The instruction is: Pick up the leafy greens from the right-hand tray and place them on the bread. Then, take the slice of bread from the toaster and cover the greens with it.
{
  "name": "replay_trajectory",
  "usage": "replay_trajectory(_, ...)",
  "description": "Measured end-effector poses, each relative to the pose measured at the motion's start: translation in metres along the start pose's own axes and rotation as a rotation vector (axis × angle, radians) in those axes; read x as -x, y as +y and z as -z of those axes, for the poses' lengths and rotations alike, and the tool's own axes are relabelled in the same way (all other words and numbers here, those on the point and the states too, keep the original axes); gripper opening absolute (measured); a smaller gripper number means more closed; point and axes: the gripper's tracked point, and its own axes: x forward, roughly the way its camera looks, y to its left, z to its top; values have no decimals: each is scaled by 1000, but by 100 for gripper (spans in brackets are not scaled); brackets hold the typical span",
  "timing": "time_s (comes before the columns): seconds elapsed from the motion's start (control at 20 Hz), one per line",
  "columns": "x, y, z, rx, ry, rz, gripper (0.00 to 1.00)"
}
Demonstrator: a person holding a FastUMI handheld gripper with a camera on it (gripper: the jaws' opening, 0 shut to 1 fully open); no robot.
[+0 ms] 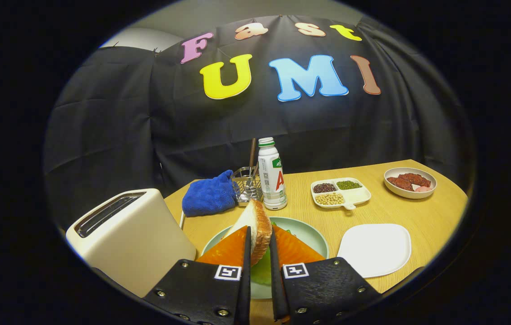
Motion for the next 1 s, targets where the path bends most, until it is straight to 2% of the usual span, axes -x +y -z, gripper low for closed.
replay_trajectory(0.15,-1,-8,-1,10,-2,25,20)
replay_trajectory(0.2,0,-10,-1,16,-3,32,27)
replay_trajectory(0.45,-2,-20,1,50,4,53,31)
replay_trajectory(0.75,0,-33,0,88,9,84,43)
replay_trajectory(1.0,18,-39,-19,139,-64,76,44)
